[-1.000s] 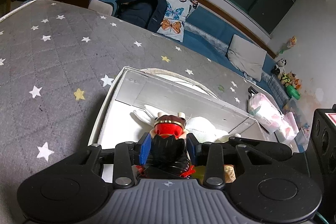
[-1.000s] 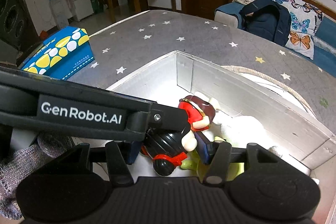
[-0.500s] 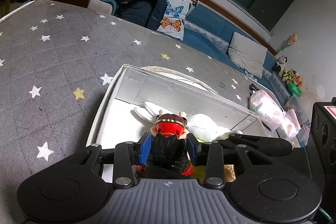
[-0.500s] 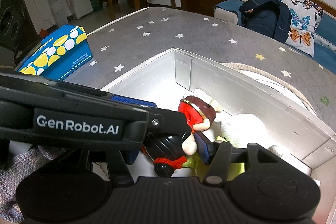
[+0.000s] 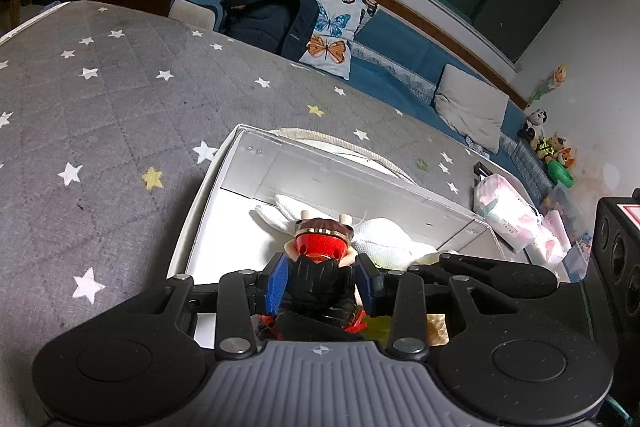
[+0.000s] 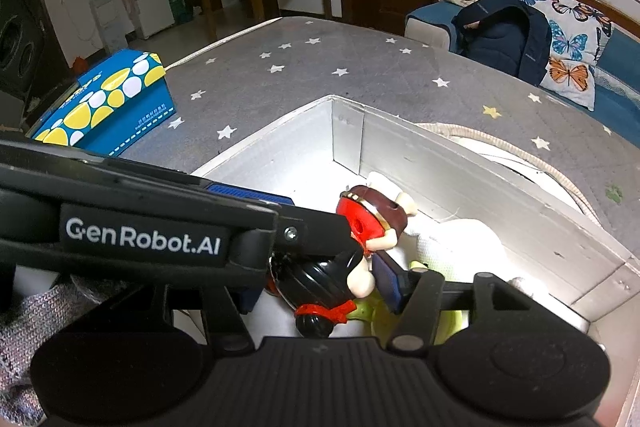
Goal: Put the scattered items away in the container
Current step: 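Open the left gripper to release the figure inside the box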
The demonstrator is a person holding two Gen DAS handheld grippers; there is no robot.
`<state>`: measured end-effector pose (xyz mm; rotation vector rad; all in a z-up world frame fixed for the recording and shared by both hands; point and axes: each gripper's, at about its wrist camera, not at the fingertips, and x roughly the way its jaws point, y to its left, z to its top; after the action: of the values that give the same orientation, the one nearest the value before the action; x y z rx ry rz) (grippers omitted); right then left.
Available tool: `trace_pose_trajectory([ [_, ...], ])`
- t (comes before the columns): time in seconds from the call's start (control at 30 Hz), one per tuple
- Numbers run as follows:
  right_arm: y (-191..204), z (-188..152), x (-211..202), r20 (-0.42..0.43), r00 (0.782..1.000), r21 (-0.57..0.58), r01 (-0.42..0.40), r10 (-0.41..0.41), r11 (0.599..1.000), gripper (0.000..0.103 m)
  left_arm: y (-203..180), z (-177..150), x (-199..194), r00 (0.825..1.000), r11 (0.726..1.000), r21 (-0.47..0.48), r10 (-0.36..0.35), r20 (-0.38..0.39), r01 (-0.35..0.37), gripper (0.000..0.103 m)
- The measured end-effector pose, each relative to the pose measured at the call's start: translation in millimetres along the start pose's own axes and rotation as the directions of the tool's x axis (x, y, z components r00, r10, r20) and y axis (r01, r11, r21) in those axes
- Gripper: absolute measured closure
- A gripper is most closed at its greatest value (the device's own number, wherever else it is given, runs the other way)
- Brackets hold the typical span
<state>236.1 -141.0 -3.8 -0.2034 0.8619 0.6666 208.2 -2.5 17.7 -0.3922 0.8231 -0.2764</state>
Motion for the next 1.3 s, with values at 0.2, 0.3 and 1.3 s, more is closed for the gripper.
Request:
trace_pose_trajectory([
  [0.2,1,-1,-3,0.010,1.000,0.000,0.007,-0.007,1.000,0.039,-1,-2,-6,0.999,1.000,0.012,-0.003,0.035,0.002,0.064],
  [0.3,3,-2,-6,0.019,1.000,-0.001,0.014,-0.014,1.000,0.039,-2,-2,-9,0.999,1.000,0.011,-0.007,0.042,0.006,0.064],
  [1.3,29,-40,-87,0.208,0.969,0.066,0.125,-0.136,0.990,0.022,-30,-38,-80,0.987,0.995,0.099,0.000,0.162,-0.016,0.064],
])
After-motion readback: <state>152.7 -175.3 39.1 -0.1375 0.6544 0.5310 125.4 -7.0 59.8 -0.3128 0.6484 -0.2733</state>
